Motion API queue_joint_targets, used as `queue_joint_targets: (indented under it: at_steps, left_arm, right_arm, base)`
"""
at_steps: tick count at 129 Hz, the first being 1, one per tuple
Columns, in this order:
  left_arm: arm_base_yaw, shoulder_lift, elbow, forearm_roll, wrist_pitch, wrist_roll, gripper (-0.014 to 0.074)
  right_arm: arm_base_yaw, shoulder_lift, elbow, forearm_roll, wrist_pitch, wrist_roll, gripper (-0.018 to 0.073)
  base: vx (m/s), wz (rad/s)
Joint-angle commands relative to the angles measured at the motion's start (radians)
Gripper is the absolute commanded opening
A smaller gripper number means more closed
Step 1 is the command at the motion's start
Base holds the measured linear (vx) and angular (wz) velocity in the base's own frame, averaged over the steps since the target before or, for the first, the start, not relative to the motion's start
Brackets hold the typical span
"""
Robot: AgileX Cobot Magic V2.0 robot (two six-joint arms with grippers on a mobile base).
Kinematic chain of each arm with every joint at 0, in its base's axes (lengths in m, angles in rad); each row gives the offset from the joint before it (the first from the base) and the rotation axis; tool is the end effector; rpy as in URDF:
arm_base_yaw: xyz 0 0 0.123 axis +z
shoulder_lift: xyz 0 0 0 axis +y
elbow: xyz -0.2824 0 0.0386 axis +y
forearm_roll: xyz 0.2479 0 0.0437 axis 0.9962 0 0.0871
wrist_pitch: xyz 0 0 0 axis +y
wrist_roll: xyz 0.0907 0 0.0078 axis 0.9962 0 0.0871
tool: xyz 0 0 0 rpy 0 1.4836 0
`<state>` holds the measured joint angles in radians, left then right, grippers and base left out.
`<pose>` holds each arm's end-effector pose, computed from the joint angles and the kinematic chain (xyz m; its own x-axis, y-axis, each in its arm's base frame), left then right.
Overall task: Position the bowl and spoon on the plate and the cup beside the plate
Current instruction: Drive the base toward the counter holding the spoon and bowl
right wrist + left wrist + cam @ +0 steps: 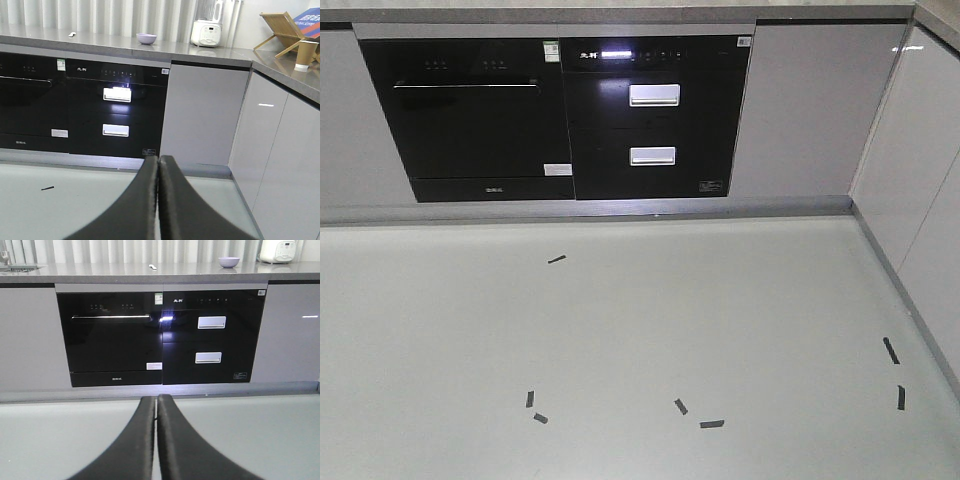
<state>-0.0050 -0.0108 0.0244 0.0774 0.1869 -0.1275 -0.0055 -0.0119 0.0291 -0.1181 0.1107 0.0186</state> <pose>0.0561 0.0010 0.1885 -0.1119 -0.0509 -0.9924 -0.0150 0.9987 -0.0495 0.0567 -0.0015 0.1939 -0.0416 -0.0984 -0.9943 0.0145 0.9950 -0.0991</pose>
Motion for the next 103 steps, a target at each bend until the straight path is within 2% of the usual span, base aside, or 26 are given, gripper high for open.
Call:
queue_joint_targets:
  at_steps: [1, 103]
  left_arm:
    - [0.001, -0.016, 0.011, -0.001, -0.067, -0.007, -0.0006]
    - [0.001, -0.016, 0.011, -0.001, -0.067, -0.007, -0.0006]
  right_arm:
    - [-0.004, -0.003, 0.006, -0.004, -0.068, -0.008, -0.0001]
    - [-0.004, -0.003, 0.006, -0.004, -0.068, -0.008, -0.0001]
  base:
    - [0.0, 0.0]
    - [0.0, 0.0]
